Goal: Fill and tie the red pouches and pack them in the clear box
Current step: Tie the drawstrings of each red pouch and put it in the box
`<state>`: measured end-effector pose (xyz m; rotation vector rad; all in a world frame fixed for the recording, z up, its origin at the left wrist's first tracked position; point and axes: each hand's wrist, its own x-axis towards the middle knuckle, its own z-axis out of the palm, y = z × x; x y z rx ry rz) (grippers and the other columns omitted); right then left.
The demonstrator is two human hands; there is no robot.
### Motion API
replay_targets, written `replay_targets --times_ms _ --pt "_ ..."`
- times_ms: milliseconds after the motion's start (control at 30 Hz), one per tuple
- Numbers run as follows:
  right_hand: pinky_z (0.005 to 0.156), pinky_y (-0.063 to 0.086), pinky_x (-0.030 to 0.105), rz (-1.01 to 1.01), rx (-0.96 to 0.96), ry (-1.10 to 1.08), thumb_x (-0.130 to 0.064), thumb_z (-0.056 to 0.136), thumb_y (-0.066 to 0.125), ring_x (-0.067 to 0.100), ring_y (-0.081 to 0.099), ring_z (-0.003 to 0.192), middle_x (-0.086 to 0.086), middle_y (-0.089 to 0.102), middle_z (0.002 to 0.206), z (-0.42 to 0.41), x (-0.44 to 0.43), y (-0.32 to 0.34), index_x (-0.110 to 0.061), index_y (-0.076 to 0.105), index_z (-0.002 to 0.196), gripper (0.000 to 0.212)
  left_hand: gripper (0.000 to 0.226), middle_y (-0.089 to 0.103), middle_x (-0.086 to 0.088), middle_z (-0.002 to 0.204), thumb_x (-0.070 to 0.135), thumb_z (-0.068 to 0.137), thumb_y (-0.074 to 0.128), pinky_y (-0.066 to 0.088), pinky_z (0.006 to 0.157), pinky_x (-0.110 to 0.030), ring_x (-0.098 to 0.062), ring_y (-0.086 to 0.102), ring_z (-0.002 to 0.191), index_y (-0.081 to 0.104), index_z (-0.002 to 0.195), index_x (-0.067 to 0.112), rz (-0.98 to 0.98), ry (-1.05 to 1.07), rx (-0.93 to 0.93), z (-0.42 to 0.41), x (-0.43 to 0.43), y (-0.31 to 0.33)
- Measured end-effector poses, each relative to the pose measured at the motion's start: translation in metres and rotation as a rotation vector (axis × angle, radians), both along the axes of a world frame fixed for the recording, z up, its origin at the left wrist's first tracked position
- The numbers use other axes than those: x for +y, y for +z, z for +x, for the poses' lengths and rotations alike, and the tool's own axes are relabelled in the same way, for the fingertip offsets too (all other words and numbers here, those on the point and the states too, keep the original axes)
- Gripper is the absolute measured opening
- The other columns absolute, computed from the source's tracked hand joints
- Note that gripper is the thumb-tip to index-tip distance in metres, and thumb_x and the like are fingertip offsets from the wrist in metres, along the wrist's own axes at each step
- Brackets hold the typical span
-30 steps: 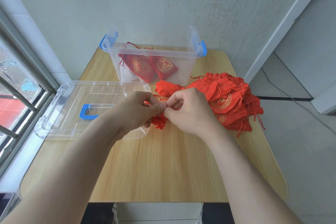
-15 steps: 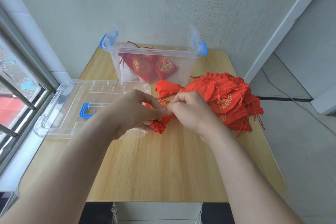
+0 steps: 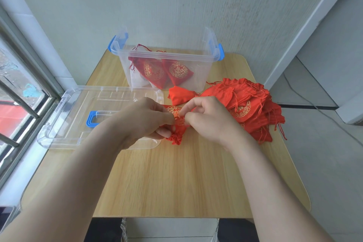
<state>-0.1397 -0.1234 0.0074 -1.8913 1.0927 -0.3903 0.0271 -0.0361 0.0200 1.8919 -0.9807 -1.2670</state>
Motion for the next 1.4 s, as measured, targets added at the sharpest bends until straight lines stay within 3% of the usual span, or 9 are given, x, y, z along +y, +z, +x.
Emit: replay_targets --times_ms 167,367,467,600,833,1067,1133,1300,1400 --pt "0.071 0.054 0.019 -0.086 0.002 0.068 -0.025 0.088 0.075 0.004 0.071 0.078 -0.007 0.078 0.078 -0.002 0.0 -0.001 -0.029 0.081 0.087 0.007 0.017 0.08 -0.016 0.085 0.017 0.095 0.073 0.062 0.098 -0.043 -0.025 0.078 0.09 0.08 0.092 0.002 0.011 -0.085 -0.053 -0.001 0.002 0.001" --pt "0.074 0.06 0.026 -0.165 0.015 0.1 -0.023 0.093 0.076 0.0 0.071 0.075 -0.011 0.078 0.08 -0.002 -0.003 -0.007 -0.024 0.081 0.088 0.007 0.022 0.078 -0.013 0.082 0.022 0.099 0.071 0.063 0.095 -0.044 -0.021 0.075 0.081 0.078 0.095 0.001 -0.014 -0.116 -0.07 0.001 0.002 0.002" --pt "0.078 0.059 0.026 -0.201 0.008 0.088 -0.024 0.098 0.072 0.001 0.07 0.078 -0.011 0.076 0.082 0.0 -0.003 -0.007 -0.026 0.078 0.089 0.011 0.025 0.066 -0.014 0.087 0.02 0.105 0.061 0.066 0.084 -0.052 -0.027 0.062 0.072 0.072 0.103 -0.003 0.013 -0.07 0.048 -0.006 0.001 0.005" --pt "0.074 0.056 0.021 -0.241 -0.037 0.062 -0.022 0.097 0.071 0.0 0.069 0.075 -0.012 0.075 0.079 0.004 -0.001 -0.006 -0.025 0.075 0.085 0.013 0.026 0.058 -0.01 0.096 0.024 0.109 0.049 0.064 0.067 -0.044 -0.022 0.048 0.069 0.068 0.108 0.006 0.043 -0.02 0.09 -0.015 0.003 0.009" --pt "0.073 0.057 0.026 -0.255 -0.029 0.042 -0.022 0.091 0.073 0.003 0.07 0.072 -0.011 0.075 0.075 0.001 -0.001 -0.003 -0.022 0.076 0.079 0.012 0.037 0.062 -0.01 0.085 0.03 0.108 0.06 0.063 0.063 -0.036 -0.014 0.055 0.062 0.066 0.106 -0.007 -0.135 -0.084 -0.011 -0.003 0.002 0.0" --pt "0.066 0.055 0.034 -0.085 -0.081 -0.016 -0.025 0.086 0.057 0.013 0.07 0.068 -0.007 0.073 0.067 0.0 -0.002 0.001 -0.023 0.074 0.082 0.018 0.024 0.066 0.007 0.056 0.026 0.106 0.063 0.064 0.059 -0.032 -0.019 0.068 0.054 0.068 0.094 0.005 -0.233 -0.101 -0.174 -0.002 0.001 -0.002" --pt "0.063 0.047 0.031 -0.069 -0.105 -0.01 -0.019 0.085 0.055 0.011 0.06 0.06 -0.01 0.065 0.057 -0.001 -0.002 0.003 -0.023 0.072 0.084 0.018 0.024 0.066 0.005 0.059 0.026 0.105 0.064 0.063 0.058 -0.032 -0.02 0.069 0.055 0.068 0.091 0.007 -0.243 -0.119 -0.207 0.001 0.001 -0.003" --pt "0.075 0.054 0.033 0.019 -0.188 0.073 -0.003 0.088 0.062 0.005 0.065 0.067 -0.005 0.071 0.065 -0.002 0.0 0.01 -0.021 0.073 0.093 0.022 0.023 0.069 -0.017 0.087 0.029 0.105 0.064 0.06 0.058 -0.033 -0.021 0.069 0.058 0.069 0.087 0.016 -0.275 -0.257 -0.275 0.004 0.002 -0.002" --pt "0.076 0.052 0.031 0.007 -0.211 0.069 0.001 0.093 0.06 0.005 0.065 0.069 -0.005 0.071 0.066 -0.003 0.0 0.009 -0.02 0.073 0.095 0.024 0.023 0.07 -0.007 0.086 0.033 0.104 0.064 0.062 0.059 -0.035 -0.021 0.071 0.06 0.07 0.082 0.031 -0.293 -0.29 -0.28 0.003 0.002 -0.001"
